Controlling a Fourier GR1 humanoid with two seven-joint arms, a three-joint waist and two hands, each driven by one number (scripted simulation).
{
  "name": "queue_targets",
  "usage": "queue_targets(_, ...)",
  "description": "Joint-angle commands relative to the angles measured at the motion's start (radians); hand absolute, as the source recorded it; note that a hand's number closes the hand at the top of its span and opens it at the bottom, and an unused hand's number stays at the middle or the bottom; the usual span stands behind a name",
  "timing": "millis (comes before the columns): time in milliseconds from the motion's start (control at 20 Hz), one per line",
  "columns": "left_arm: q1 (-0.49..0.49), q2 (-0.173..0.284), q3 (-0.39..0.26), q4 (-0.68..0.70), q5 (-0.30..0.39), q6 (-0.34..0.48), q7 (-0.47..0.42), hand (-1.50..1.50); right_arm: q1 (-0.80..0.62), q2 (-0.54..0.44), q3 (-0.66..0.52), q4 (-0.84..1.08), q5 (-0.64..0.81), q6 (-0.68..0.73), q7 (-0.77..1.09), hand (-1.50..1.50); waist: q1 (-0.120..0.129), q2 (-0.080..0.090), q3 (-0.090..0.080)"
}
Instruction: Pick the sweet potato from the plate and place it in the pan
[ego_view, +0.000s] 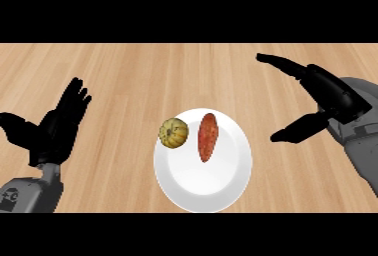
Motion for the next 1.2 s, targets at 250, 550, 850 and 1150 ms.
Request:
queue_targets(250,0.002,0.001,0.011,-0.026,-0.008,-0.008,0.032,0.00,-0.226,0.058,0.183,0.088,0.105,0.247,0.248,-1.50,0.006,-0.002,0.000)
queue_targets(550,0.052,-0.012,0.028,-0.001,-0.018,-0.037,-0.043,0.00,-0.225,0.119,0.285,0.159,0.130,0.398,0.281,-1.50,0.000,0.000,0.000)
queue_targets(850,0.010,-0.016,0.068,0.022,-0.011,-0.075,0.009,0.00,-0.187,0.139,0.261,0.020,0.190,0.488,0.346,-1.50,-0.015,-0.002,0.001)
queue_targets(1150,0.011,-0.065,0.062,0.058,-0.049,-0.070,-0.050,0.00,-0.250,0.192,0.263,-0.017,0.288,0.543,0.460,-1.50,-0.015,-0.002,0.001)
